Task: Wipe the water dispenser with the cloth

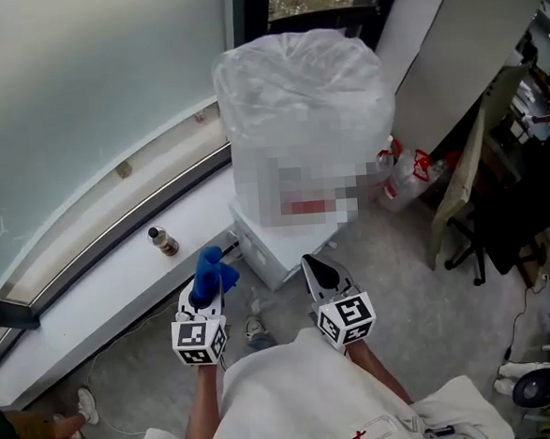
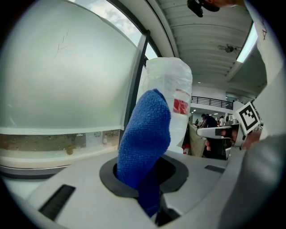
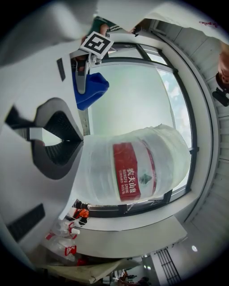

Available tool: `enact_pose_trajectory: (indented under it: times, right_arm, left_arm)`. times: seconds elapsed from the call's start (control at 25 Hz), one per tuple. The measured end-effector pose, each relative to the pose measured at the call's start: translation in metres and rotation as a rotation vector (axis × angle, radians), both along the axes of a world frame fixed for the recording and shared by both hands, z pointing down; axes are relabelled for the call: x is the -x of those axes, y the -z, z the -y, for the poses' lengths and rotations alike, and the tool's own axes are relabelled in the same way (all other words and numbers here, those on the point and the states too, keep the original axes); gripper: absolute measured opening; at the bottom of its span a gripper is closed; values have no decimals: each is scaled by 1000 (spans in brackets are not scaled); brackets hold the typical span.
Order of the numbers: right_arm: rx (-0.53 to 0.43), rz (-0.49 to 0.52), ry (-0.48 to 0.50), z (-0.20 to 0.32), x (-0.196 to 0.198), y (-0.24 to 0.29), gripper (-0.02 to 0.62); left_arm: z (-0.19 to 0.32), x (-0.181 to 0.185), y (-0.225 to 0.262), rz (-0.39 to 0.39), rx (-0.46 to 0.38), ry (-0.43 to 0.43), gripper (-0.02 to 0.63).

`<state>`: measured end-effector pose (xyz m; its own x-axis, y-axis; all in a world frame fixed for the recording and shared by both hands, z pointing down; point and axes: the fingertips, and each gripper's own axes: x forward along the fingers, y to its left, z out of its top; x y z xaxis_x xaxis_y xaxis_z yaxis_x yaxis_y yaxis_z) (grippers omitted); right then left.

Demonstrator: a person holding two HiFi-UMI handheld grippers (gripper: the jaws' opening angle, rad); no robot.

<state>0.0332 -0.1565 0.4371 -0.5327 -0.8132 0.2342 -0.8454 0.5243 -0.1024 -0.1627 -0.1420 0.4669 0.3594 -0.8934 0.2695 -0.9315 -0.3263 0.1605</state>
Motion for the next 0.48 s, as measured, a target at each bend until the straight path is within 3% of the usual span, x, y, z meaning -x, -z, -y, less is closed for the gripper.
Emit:
enact_pose_trajectory:
  times: [0.48]
  right_arm:
    - [72,4,90,19,-22,-21,14]
  left_arm:
    - [11,-15,-15,12,22,77,63]
